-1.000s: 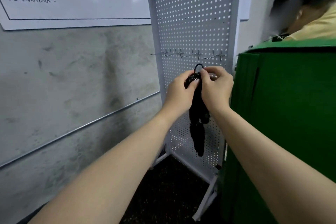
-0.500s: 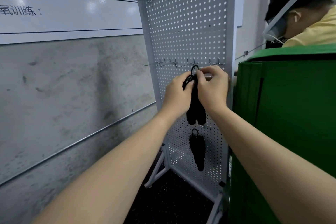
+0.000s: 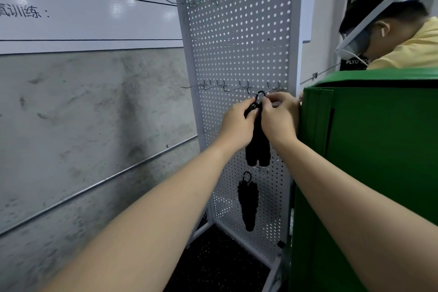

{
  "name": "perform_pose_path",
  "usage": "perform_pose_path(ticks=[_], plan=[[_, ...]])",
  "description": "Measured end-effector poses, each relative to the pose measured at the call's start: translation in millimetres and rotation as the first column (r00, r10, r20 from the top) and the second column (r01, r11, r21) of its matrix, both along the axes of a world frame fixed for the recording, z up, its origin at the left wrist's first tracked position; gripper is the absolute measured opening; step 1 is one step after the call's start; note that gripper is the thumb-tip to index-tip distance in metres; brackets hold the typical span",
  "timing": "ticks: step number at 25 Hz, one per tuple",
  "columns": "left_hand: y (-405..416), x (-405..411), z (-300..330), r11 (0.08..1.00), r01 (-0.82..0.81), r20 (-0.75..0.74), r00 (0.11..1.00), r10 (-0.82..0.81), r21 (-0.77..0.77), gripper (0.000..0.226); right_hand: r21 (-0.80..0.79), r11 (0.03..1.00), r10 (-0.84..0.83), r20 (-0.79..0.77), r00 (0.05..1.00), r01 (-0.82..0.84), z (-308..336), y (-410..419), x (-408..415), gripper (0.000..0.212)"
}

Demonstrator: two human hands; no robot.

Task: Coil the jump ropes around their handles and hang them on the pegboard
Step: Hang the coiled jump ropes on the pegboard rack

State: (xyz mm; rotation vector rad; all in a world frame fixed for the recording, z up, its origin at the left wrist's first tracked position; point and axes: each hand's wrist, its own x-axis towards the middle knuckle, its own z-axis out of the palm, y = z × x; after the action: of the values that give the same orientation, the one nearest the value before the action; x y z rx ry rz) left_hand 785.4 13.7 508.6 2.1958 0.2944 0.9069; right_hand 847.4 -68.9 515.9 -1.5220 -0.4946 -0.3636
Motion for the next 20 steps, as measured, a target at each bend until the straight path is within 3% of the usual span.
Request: perform_pose_path(ticks=[6, 11, 16, 20], plan=[[-17, 6, 1, 0.995, 0.021, -0.002, 1.0, -0.021, -0.101, 0.037, 0.019, 1.0, 0.024, -0.112, 0.993, -0.022, 7, -9, -5, 0.003], [-10, -31, -5, 0.999, 0.012, -0.065, 0.998, -0.015, -0.049, 0.055, -0.15, 0.987, 0.05, -0.025, 0.998, -0.053, -5, -21, -32, 0.034], [15, -147, -31, 0.996, -0.039, -0.285, 0.957, 0.06, 0.078, 0.058, -0.221, 0.968, 0.151, 0.143, 0.978, -0.117, -50, -30, -97, 0.041], [28, -276, -80, 0.984, -0.138, -0.42, 0.891, 0.172, 0.11, 0.054, -0.247, 0.903, 0.382, 0.091, 0.919, -0.351, -117, -22, -181, 0.028]])
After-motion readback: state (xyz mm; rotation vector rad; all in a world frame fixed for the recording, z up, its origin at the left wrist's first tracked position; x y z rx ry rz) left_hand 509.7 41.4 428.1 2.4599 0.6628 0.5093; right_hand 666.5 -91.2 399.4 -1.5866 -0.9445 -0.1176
